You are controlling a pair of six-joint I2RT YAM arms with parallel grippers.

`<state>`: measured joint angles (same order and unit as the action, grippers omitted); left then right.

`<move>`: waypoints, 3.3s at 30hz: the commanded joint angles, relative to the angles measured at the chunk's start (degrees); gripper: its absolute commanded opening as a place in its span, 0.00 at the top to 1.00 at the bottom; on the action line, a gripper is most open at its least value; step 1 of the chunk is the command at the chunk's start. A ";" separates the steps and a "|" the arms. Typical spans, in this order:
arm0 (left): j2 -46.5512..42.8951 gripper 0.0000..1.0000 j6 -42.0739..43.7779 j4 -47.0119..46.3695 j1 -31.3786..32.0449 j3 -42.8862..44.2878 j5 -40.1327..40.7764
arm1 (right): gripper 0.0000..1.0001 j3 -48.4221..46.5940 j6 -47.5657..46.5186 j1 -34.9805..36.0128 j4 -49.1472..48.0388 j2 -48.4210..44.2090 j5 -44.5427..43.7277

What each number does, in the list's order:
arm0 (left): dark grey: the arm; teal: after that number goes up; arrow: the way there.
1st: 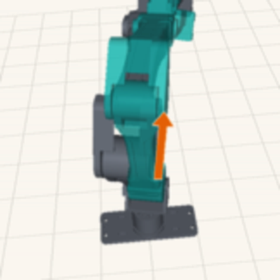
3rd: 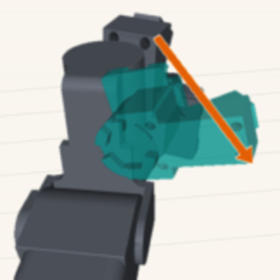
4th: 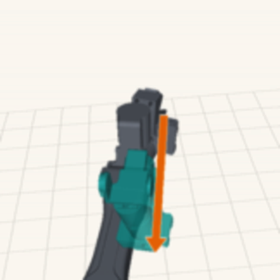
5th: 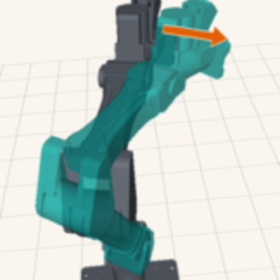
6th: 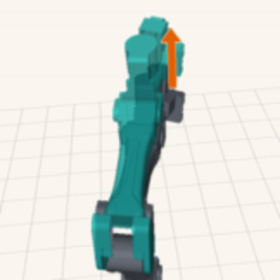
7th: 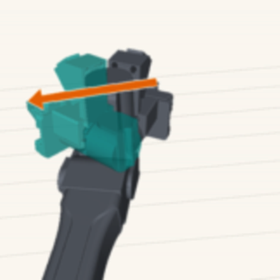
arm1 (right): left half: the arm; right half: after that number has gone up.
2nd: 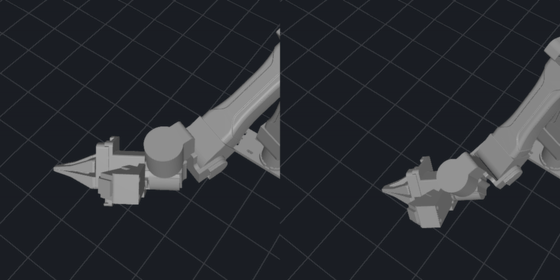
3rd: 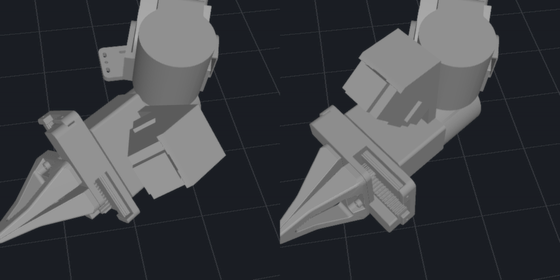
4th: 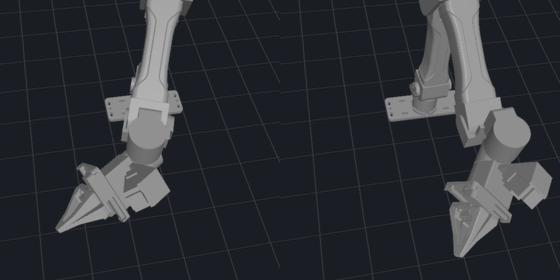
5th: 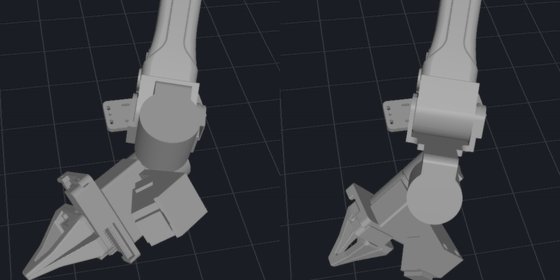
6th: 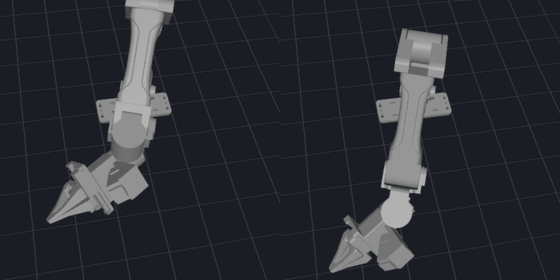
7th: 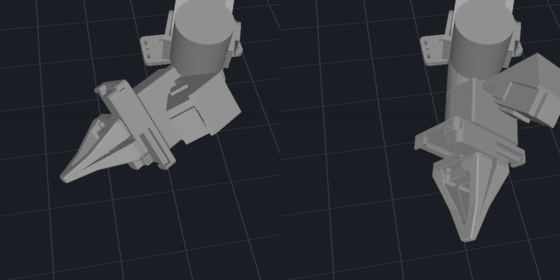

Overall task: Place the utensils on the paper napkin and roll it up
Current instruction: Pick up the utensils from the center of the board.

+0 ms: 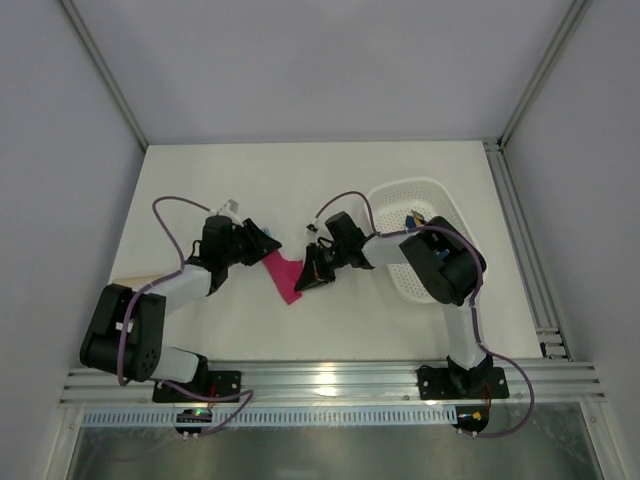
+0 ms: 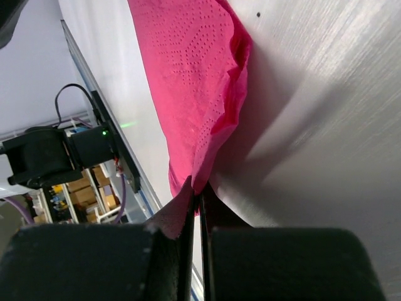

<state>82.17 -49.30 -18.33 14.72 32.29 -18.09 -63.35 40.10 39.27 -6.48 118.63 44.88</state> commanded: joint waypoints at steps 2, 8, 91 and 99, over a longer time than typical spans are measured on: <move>-5.78 0.61 -1.06 10.57 0.48 -0.03 4.90 | 0.96 1.21 8.24 0.37 -7.05 -4.37 2.05; -14.48 0.52 -4.66 16.03 0.66 -4.86 6.93 | 0.97 2.18 10.35 0.37 -7.84 -5.95 1.52; 17.05 0.41 -25.85 -30.53 -1.10 -14.54 4.55 | 0.96 3.59 20.37 0.37 -15.76 -7.71 4.25; 20.74 0.48 -24.97 -37.04 -1.36 -14.80 2.54 | 0.96 3.76 19.76 0.37 -15.23 -7.54 3.98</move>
<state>100.03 -78.17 -56.69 13.76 18.44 -15.90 -59.02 59.94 39.38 -19.68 114.65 47.55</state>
